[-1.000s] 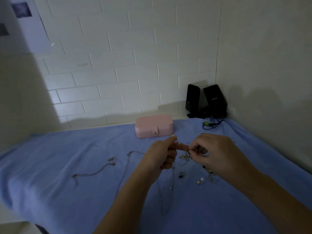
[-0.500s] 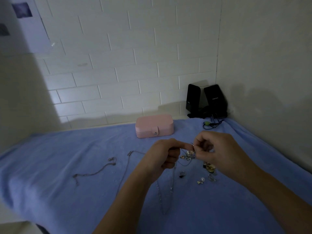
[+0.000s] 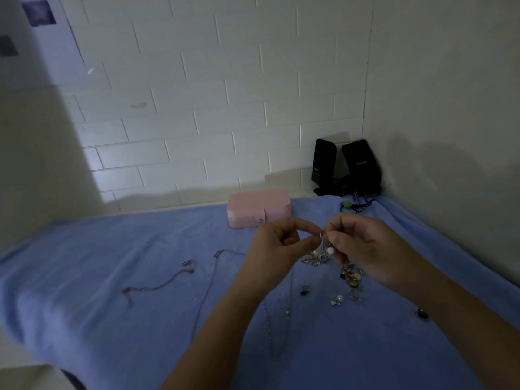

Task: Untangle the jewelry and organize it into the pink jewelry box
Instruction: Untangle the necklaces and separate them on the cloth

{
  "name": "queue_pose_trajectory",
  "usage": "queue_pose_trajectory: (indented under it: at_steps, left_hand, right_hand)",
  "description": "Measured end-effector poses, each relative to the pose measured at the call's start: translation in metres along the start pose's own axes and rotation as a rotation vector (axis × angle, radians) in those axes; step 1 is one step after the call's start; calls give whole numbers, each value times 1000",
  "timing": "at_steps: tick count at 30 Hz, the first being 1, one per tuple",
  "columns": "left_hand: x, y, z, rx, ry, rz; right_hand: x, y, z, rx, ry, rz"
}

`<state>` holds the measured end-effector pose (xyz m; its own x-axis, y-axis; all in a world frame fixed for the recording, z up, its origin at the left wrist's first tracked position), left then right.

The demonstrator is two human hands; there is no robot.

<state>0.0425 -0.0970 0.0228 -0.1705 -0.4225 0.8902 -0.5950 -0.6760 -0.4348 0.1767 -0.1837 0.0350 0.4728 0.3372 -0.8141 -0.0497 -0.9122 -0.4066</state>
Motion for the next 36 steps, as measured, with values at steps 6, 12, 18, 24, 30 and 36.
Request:
queue_pose_trajectory:
  at_steps: [6,12,18,24,30,36]
  left_hand:
    - [3,1,-2,-7,80,-22]
    - [9,3,2,-1,131,69]
    - [8,4,3,-33,124,134]
    - [4,2,2,-107,113,71]
    - [3,3,2,-136,37,12]
    - [3,2,5,-76,27,-23]
  right_hand:
    - [3,-3,-9,109,-39,-14]
    - [-1,1,-3,54,-22,-36]
    - [-3,3,-1,68,60,-21]
    - [-5,7,2,105,250,-97]
    - [-7,7,10,92,227,-60]
    - [-7,3,11,99,-32,17]
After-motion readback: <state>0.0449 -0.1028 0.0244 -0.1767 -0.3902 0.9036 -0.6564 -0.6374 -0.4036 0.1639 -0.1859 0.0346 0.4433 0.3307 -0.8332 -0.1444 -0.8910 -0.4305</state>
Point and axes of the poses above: each hand's wrist, its own y-axis away from the middle knuckle, its own z-axis out of the palm, x = y × z, the point moved 2 cm from there along -y, towards the middle knuckle, and after that the axes turned 8 degrees about y, right-handed, at the moved point
